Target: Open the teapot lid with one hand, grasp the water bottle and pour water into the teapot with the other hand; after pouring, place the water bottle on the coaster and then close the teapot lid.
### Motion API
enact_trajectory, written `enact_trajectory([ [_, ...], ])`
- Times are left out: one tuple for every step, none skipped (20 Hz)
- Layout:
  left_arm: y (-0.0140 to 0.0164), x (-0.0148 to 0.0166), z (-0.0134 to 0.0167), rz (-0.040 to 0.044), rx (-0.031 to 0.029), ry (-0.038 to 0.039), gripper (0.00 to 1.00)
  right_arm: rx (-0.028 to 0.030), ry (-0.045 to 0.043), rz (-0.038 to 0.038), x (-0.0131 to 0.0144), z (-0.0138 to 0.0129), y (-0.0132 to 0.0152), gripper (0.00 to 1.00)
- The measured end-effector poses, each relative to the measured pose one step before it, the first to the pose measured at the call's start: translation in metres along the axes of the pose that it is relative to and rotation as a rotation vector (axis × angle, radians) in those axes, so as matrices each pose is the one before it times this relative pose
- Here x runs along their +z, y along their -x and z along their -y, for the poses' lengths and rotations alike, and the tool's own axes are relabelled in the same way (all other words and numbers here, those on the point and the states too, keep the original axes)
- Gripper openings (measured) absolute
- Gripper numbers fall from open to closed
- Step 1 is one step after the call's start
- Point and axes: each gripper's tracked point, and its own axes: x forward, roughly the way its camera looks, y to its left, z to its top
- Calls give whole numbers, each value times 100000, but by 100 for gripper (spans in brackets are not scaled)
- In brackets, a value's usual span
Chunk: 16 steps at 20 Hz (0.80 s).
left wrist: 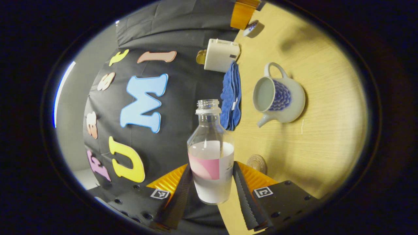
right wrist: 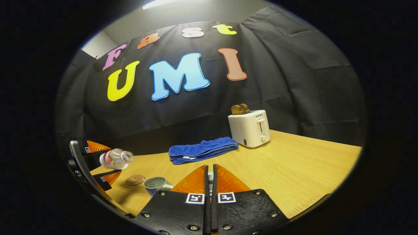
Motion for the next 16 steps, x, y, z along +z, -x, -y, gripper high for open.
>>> enact_trajectory([
  [125,98,-140,-27,37,-2909,84,-87,-4,46,50,33,43,0],
  [-52,169,21,95,217,-3389,84,-95,-64,130,56,65,53,0],
  [-144,123,-110,435,666,-3657,84,-1,-113,223,72,-11,15,0],
  [-108,220,7,329,216,-3396,84,-62,-192,151,-16,50,19,0],
  [115,11,-43,34,-111,-2583,84,-77,-206,49,49,56,6,0],
  [-116,165,103,424,-223,-1615,84,-63,-263,-9,2,51,48,0],
  [-18,72,-98,52,-305,-1476,84,-16,-329,-85,-10,44,13,0],
  [-71,165,-59,130,-130,-1720,84,-44,-376,-61,-12,43,25,0],
  [64,17,-112,-120,240,-1635,84,55,-381,31,39,23,-19,0],
  [-27,66,-21,-82,310,-1632,84,123,-274,96,8,-12,50,0],
  [32,18,-73,-87,149,-1778,84,140,-130,-44,44,-34,-14,0],
  [-53,68,-36,-164,131,-2124,84,234,-220,-97,-55,-21,34,1],
  [53,26,-117,-5,234,-1994,84,220,-148,-106,3,-37,-20,0],
  [-29,20,1,-8,184,-1854,84,198,-138,-25,-27,0,-24,0],
  [68,-111,-41,-206,-164,-1572,84,195,-136,55,35,-54,29,0],
  [-78,9,-20,-85,-9,-1105,84,106,-79,23,6,-30,-12,0],
])
